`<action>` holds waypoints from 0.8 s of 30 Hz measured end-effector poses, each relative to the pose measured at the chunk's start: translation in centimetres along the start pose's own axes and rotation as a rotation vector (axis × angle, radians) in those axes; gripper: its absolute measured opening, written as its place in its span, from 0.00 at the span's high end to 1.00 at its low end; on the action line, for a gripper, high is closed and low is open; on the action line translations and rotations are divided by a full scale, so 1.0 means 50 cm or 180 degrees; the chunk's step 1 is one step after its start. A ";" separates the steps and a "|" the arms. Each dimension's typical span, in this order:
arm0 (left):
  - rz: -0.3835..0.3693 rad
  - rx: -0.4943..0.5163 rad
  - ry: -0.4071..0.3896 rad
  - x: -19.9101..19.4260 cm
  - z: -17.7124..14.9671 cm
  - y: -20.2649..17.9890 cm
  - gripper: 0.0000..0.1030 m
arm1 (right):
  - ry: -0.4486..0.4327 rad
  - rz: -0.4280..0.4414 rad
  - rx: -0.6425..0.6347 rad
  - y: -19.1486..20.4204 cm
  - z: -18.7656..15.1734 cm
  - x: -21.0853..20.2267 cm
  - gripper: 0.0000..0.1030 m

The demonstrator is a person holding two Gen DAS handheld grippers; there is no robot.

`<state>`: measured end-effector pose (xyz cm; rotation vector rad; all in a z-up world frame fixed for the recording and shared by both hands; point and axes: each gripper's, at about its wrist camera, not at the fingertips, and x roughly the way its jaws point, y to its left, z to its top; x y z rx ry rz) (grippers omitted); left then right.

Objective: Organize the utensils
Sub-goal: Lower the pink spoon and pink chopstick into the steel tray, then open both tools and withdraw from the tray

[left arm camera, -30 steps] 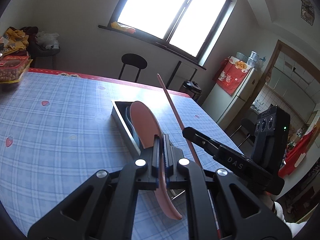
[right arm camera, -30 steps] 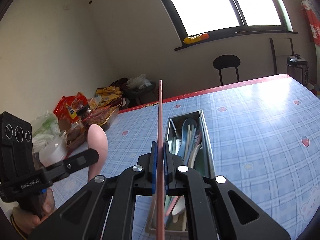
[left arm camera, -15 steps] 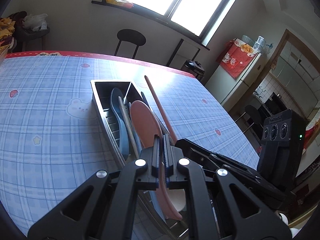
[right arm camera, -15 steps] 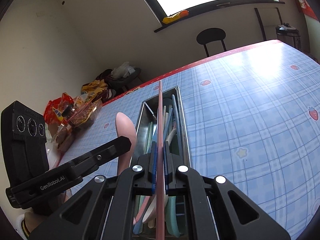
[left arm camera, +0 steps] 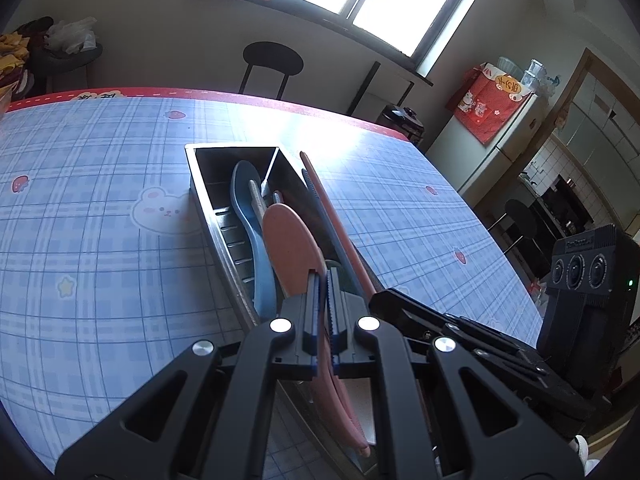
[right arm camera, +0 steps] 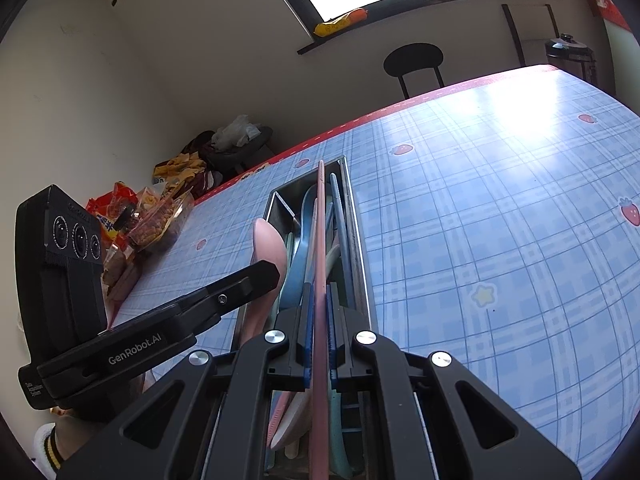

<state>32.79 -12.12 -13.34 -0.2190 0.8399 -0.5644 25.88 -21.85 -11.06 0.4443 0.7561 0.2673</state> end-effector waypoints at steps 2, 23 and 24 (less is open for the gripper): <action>-0.0004 -0.0012 0.0021 0.006 0.001 0.003 0.92 | 0.0018 -0.0003 -0.0001 0.001 0.000 0.005 0.94; 0.0621 0.0274 -0.0404 -0.133 -0.012 -0.012 0.43 | -0.0179 -0.0129 -0.0367 0.048 0.006 -0.040 0.39; 0.0662 0.0287 -0.0444 -0.152 -0.015 -0.011 0.34 | -0.0203 -0.0189 -0.0442 0.056 0.006 -0.047 0.30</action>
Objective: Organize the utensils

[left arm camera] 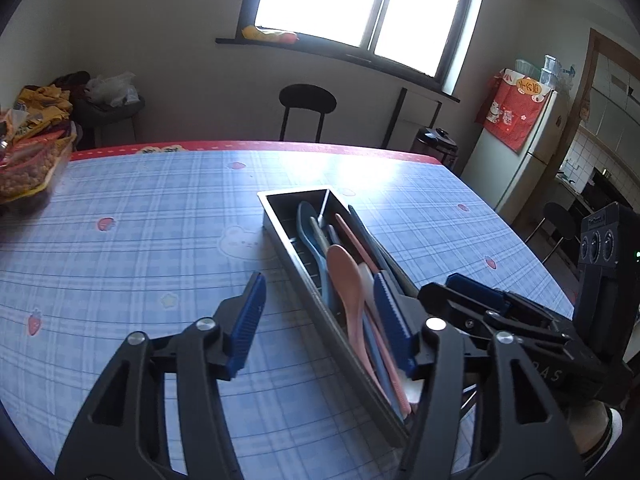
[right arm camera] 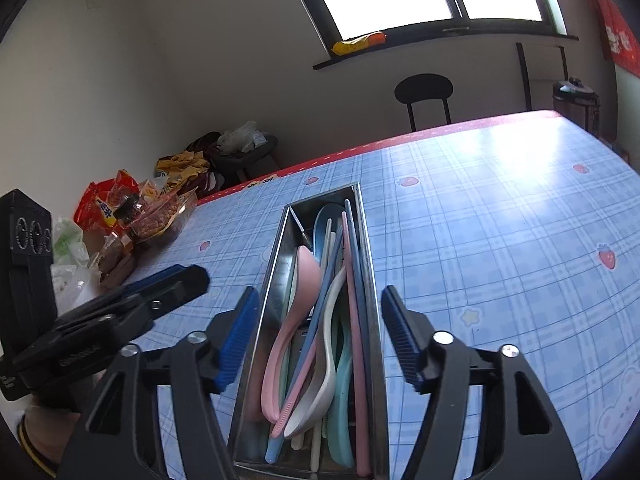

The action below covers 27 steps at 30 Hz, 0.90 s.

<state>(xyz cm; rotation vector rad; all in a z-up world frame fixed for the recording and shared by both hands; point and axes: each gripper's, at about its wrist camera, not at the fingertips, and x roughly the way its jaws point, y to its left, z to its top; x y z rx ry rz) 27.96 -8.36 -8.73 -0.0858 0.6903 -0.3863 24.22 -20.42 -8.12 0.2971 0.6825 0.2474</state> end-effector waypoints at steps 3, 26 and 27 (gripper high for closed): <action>0.0125 0.0057 -0.0176 -0.071 -0.005 0.011 0.13 | -0.0091 -0.0086 -0.0212 0.025 0.006 -0.032 0.05; 0.0803 0.0253 -0.0940 -0.469 -0.090 0.030 0.06 | -0.0570 -0.0454 -0.0980 0.162 -0.019 -0.341 0.05; 0.0806 0.0229 -0.0939 -0.476 -0.094 0.034 0.06 | -0.0568 -0.0475 -0.0990 0.162 -0.021 -0.347 0.05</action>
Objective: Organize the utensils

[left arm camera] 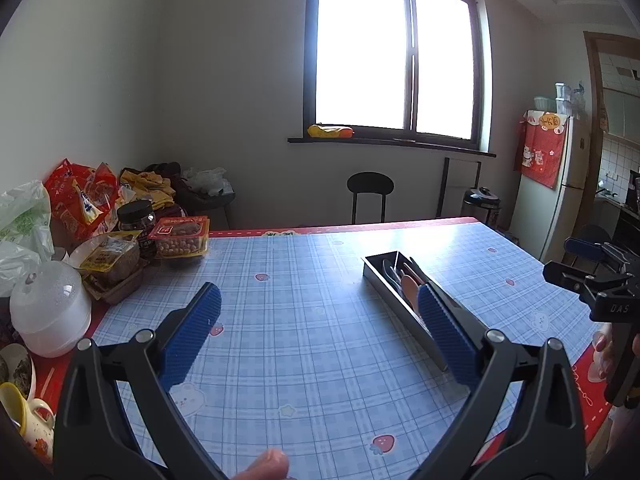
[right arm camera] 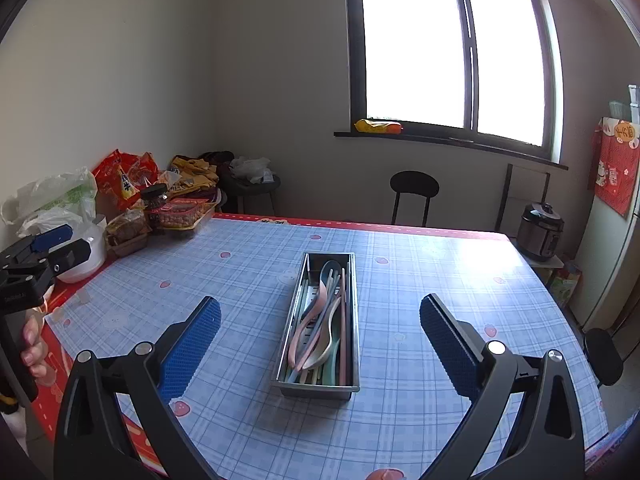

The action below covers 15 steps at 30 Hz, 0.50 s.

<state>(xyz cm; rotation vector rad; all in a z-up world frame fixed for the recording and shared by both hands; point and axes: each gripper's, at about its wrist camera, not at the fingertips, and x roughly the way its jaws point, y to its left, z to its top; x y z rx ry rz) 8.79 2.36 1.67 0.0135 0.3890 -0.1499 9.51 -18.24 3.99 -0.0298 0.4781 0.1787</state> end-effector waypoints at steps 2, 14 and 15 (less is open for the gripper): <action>0.0022 -0.0020 0.0005 -0.009 -0.006 0.008 0.06 | 0.0007 -0.0028 -0.0020 0.003 -0.002 -0.010 0.05; 0.0146 0.0068 -0.0009 -0.025 -0.008 0.005 0.06 | 0.0062 -0.0208 -0.0017 -0.004 -0.011 -0.030 0.05; 0.0145 0.0075 -0.0002 -0.023 -0.007 0.006 0.06 | 0.0064 -0.0217 -0.0018 -0.004 -0.011 -0.030 0.05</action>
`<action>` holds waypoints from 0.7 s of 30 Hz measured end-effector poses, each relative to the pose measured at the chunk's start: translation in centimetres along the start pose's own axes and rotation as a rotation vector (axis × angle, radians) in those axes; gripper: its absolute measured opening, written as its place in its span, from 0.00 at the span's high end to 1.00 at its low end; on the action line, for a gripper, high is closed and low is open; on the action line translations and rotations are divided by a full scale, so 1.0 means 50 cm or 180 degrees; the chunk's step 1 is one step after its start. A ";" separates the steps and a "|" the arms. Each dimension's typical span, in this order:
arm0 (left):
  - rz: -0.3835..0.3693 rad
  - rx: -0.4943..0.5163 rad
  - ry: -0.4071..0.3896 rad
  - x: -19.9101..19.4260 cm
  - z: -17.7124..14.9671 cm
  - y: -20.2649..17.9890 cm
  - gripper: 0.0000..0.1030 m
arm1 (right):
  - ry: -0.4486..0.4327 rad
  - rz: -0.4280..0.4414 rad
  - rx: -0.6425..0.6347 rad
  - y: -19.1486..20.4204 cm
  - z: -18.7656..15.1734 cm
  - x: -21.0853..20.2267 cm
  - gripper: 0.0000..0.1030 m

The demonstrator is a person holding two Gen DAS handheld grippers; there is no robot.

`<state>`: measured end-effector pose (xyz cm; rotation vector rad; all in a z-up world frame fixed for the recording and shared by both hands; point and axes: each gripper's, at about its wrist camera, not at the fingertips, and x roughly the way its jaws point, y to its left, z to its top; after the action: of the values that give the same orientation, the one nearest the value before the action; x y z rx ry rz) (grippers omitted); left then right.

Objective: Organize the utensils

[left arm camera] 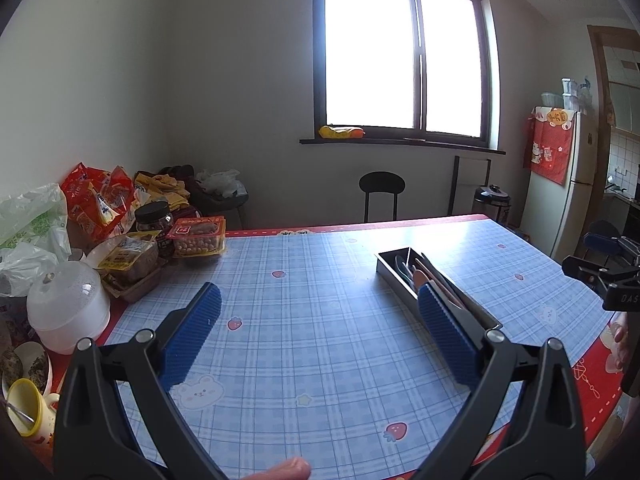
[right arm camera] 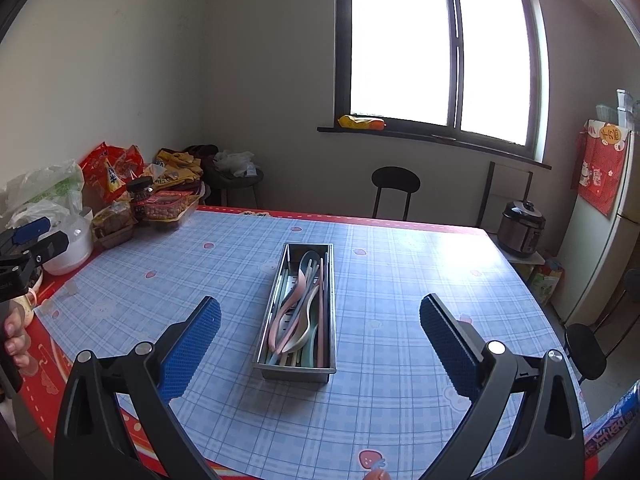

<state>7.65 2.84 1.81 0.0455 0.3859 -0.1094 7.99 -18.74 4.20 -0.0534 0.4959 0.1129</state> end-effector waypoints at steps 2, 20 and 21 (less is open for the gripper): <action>0.0009 0.0015 0.0010 0.001 0.000 -0.003 0.06 | 0.0005 -0.0011 0.0000 -0.001 0.000 0.000 0.05; 0.0023 0.0080 0.0034 0.004 -0.002 -0.025 0.06 | 0.0010 -0.0043 0.0008 -0.010 -0.004 -0.005 0.05; 0.0023 0.0083 0.0037 0.004 -0.001 -0.025 0.06 | 0.0011 -0.0045 0.0008 -0.011 -0.004 -0.005 0.05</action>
<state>7.67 1.57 1.63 0.0734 0.3959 -0.1072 7.75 -19.31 4.15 -0.0546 0.4989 0.0983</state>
